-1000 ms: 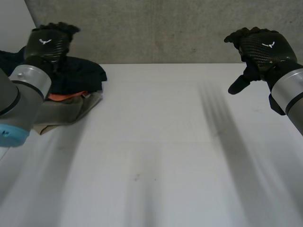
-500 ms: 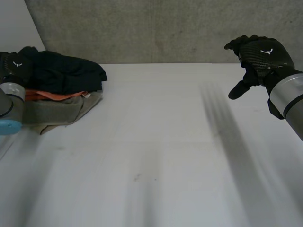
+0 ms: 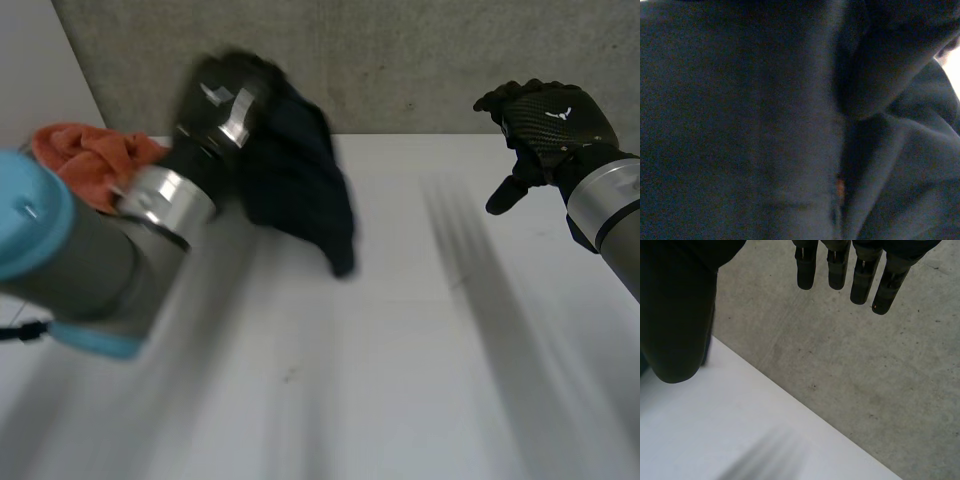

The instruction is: Fold the laundry.

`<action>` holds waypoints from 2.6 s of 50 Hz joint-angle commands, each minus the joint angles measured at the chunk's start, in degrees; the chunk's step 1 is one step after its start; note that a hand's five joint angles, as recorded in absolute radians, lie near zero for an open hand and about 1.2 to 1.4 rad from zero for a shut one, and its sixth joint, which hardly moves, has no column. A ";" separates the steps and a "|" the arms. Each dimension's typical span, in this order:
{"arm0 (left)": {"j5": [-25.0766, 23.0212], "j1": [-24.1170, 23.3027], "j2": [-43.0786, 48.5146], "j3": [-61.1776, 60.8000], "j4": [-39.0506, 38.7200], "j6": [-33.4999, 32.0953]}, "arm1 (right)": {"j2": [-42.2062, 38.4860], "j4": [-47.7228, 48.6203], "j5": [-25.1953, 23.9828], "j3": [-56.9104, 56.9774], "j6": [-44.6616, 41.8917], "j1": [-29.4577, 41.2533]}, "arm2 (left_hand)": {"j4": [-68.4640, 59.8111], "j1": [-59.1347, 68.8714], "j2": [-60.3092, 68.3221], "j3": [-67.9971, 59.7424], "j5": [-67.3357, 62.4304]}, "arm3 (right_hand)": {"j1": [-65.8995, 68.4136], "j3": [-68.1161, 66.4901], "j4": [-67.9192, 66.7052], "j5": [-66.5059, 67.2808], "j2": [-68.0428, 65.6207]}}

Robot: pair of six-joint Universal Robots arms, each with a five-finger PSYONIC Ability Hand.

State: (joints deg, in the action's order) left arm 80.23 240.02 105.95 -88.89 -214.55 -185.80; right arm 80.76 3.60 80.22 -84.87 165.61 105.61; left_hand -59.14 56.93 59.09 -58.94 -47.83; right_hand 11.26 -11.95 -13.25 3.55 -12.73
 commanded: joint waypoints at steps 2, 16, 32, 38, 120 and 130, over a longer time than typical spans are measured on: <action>-2.62 -12.11 6.55 -2.34 7.03 3.52 | 0.10 0.00 -0.15 0.49 0.07 -0.05 | 46.90 -44.68 -46.85 46.70 45.59 | -1.26 1.95 3.25 -3.55 2.73; 1.50 -1.13 -1.97 -2.42 9.41 3.43 | -0.60 -7.19 -3.75 0.23 -8.35 0.74 | 46.74 -44.53 -46.69 46.54 45.43 | -1.26 1.95 3.25 -3.55 2.73; 4.40 4.14 -1.71 -6.91 9.06 2.82 | -11.14 -7.57 -2.26 -1.88 -16.46 10.93 | 46.58 -44.36 -46.52 46.37 45.26 | -0.51 1.21 2.51 -2.81 1.99; 4.32 5.29 -1.09 -6.99 9.06 2.82 | -19.74 0.43 5.10 1.18 -17.42 14.17 | 46.74 -44.53 -46.69 46.54 45.43 | 9.22 -8.53 -7.23 6.93 -7.75; 12.40 2.21 11.13 31.70 -7.90 -11.07 | -13.79 41.31 -14.47 24.93 9.11 2.32 | -20.86 23.07 20.91 -21.06 -22.17 | 68.74 -68.05 -66.75 66.45 -67.27; 12.14 -0.60 8.04 5.24 -6.59 -11.51 | -16.77 41.31 -24.23 8.06 13.16 -0.93 | -20.86 23.07 20.91 -21.06 -22.17 | 68.74 -68.05 -66.75 66.45 -67.27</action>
State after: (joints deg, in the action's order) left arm 92.57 241.74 113.85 -67.30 -222.18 -197.13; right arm 66.48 45.76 61.43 -65.70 178.38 107.58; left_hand -68.63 65.66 68.48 -68.26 -55.54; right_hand 57.00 -67.66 -68.12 57.13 -66.90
